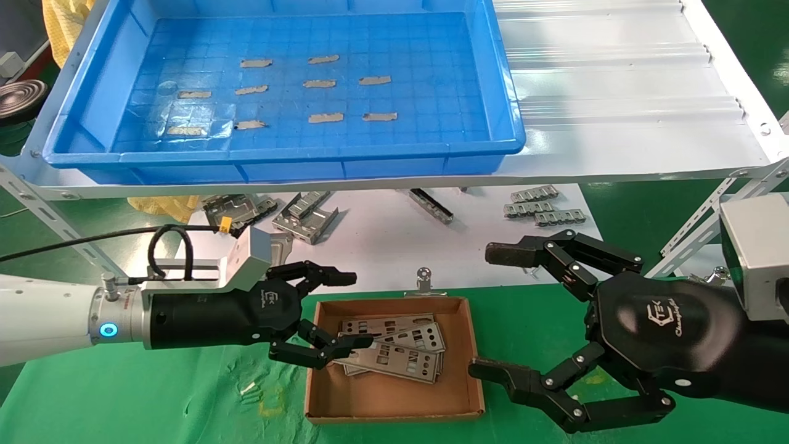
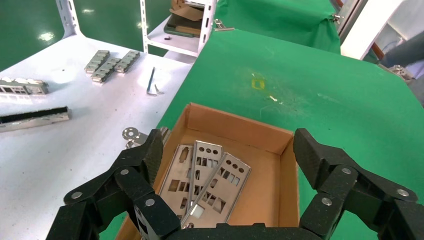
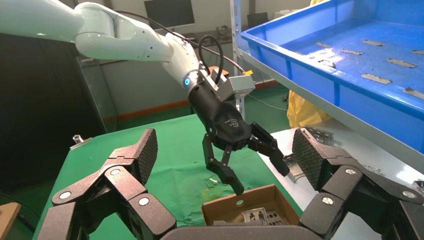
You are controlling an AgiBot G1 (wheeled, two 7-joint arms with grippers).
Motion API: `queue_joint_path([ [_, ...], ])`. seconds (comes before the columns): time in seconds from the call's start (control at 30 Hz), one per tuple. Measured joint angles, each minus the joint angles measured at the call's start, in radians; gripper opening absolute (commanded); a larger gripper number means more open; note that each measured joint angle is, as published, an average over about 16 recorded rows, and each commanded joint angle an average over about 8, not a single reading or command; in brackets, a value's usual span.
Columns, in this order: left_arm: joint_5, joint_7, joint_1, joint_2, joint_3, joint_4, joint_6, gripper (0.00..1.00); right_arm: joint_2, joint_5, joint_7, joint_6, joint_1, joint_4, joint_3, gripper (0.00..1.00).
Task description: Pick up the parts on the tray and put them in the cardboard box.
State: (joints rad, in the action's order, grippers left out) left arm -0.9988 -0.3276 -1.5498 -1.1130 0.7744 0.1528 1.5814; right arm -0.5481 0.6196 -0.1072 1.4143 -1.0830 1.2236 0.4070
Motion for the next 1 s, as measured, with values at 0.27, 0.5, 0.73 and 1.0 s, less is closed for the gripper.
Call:
queue_joint_path([
  [0.27, 0.016, 0.018, 0.012, 0.015, -0.014, 0.010, 0.010, 1.00, 0.000, 0.000, 0.000, 0.000, 0.000, 0.000, 0.000, 1.00],
  [0.5, 0.026, 0.046, 0.041, 0.045, -0.042, 0.089, -0.002, 1.00, 0.000, 0.000, 0.000, 0.000, 0.000, 0.000, 0.000, 1.00],
  [0.73, 0.056, 0.103, 0.093, 0.100, -0.097, 0.213, -0.011, 1.00, 0.000, 0.000, 0.000, 0.000, 0.000, 0.000, 0.000, 1.00],
  [1.0, 0.091, 0.171, 0.156, 0.167, -0.162, 0.364, -0.023, 1.00, 0.000, 0.000, 0.000, 0.000, 0.000, 0.000, 0.000, 1.00],
])
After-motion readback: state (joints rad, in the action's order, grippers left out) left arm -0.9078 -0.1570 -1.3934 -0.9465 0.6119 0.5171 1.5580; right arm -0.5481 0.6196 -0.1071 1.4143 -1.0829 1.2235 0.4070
